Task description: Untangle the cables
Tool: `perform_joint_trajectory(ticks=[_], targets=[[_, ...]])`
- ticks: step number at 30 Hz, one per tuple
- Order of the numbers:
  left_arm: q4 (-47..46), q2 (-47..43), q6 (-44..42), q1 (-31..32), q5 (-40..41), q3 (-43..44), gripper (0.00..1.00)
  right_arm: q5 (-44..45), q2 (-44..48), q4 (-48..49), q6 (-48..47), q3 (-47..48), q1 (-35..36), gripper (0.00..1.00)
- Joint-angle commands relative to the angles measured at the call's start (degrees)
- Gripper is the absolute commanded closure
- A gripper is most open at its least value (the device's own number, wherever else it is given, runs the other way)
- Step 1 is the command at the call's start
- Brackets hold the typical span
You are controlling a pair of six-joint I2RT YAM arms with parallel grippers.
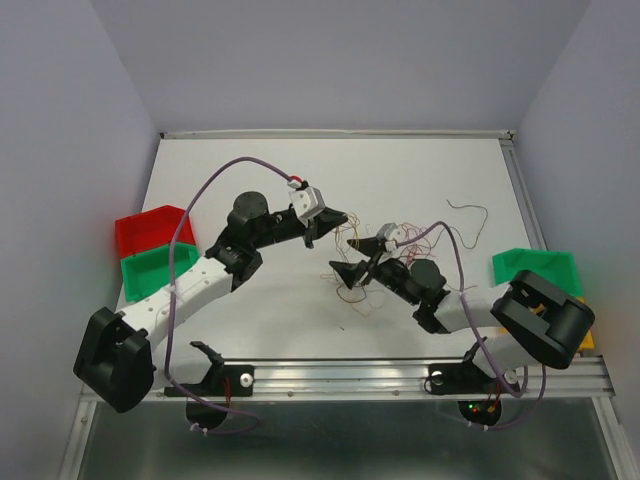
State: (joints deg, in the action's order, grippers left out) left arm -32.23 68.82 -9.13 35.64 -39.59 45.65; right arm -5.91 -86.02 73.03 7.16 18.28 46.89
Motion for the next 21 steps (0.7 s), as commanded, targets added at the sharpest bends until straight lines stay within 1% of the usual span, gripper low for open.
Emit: perform_joint_trajectory(ticks=[1,4,6,7,9,11,13,15,21], targets=[[-1.8,-1.0,-1.7,0.2,2.3,0.8,1.0,3.1,7.3,14.3,-2.5,4.1,0.0,0.23],[-1.8,-2.5,-1.7,0.2,4.8,0.7,1.0,3.4,11.6,9.1,-2.3,5.2,0.0,0.24],[-1.8,-3.2,-1.6,0.3,5.0,0.4,1.0,4.3,14.9,3.7,-2.2,7.0,0.0,0.29],[-1.8,-3.7,-1.6,0.3,4.6,0.3,1.0,4.2,15.7,-2.0,-2.6,9.3,0.0,0.29],[-1.8,-4.2,-1.4,0.2,4.2,0.1,1.0,3.3,16.8,-8.2,-2.9,12.5,0.0,0.31],[-1.8,-4.5,-1.5,0.2,4.3,0.1,1.0,2.2,17.0,-11.9,-3.3,14.6,0.0,0.35],[-1.7,-4.6,-1.3,0.2,4.5,0.1,1.0,2.2,17.0,-17.4,-3.5,16.4,0.0,0.35],[-1.8,-5.1,-1.2,0.2,4.3,0.1,1.0,3.4,17.0,-19.3,-3.6,17.7,0.0,0.32],[-1.9,-6.6,-1.0,0.3,6.2,-0.4,1.0,5.1,20.4,-25.6,-3.9,17.7,0.0,0.32]])
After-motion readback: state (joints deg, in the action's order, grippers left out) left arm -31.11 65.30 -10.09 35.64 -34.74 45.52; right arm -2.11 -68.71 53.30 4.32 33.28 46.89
